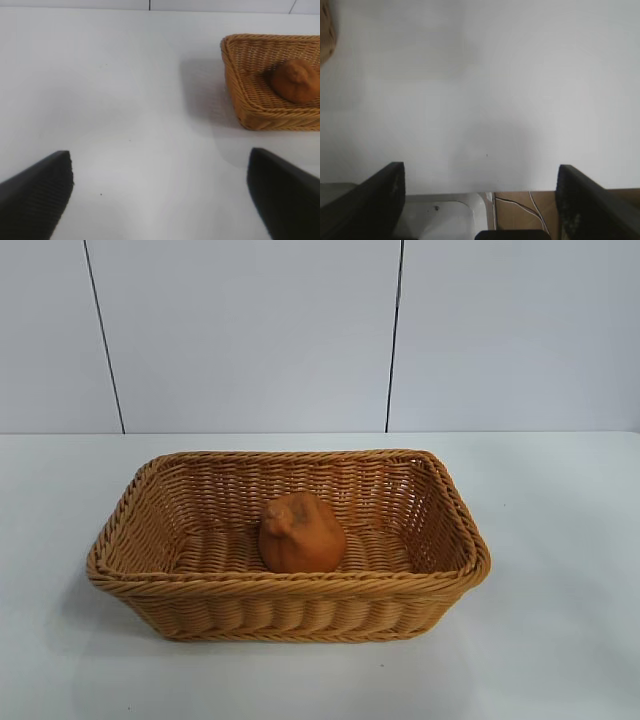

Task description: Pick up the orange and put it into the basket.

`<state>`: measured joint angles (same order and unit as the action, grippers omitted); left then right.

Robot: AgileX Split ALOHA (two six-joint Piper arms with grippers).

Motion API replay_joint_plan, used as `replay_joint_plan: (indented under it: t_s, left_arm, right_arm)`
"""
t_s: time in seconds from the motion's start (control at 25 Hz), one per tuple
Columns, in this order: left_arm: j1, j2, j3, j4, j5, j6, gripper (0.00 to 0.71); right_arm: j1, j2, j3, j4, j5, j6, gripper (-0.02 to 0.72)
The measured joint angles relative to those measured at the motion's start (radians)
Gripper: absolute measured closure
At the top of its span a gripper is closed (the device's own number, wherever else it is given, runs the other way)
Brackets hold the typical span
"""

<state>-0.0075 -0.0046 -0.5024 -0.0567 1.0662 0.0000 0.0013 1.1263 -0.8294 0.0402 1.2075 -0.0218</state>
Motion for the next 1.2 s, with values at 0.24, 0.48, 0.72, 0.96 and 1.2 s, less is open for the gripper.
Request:
replay_joint_plan:
  t_s: [0.24,0.48,0.72,0.96,1.2]
  left_arm:
    - [0.000,0.000,0.000,0.000,0.000,0.000,0.037]
    - [0.000,0.000,0.000,0.000,-0.001,0.000,0.037]
    - [0.000,0.000,0.000,0.000,-0.001,0.000,0.037]
    - [0.000,0.000,0.000,0.000,-0.001,0.000,0.037]
    - [0.000,0.000,0.000,0.000,-0.002,0.000,0.037]
  right_arm:
    - [0.000,-0.305,0.230,0.000,-0.182,-0.020,0.135]
    - [0.000,-0.591,0.334,0.000,-0.186,-0.022,0.135]
    - [0.000,-0.822,0.339,0.004,-0.187,-0.023,0.135]
    - [0.000,-1.068,0.339,0.026,-0.187,-0.023,0.135]
    - [0.005,-1.132,0.339,0.036,-0.183,-0.025,0.135]
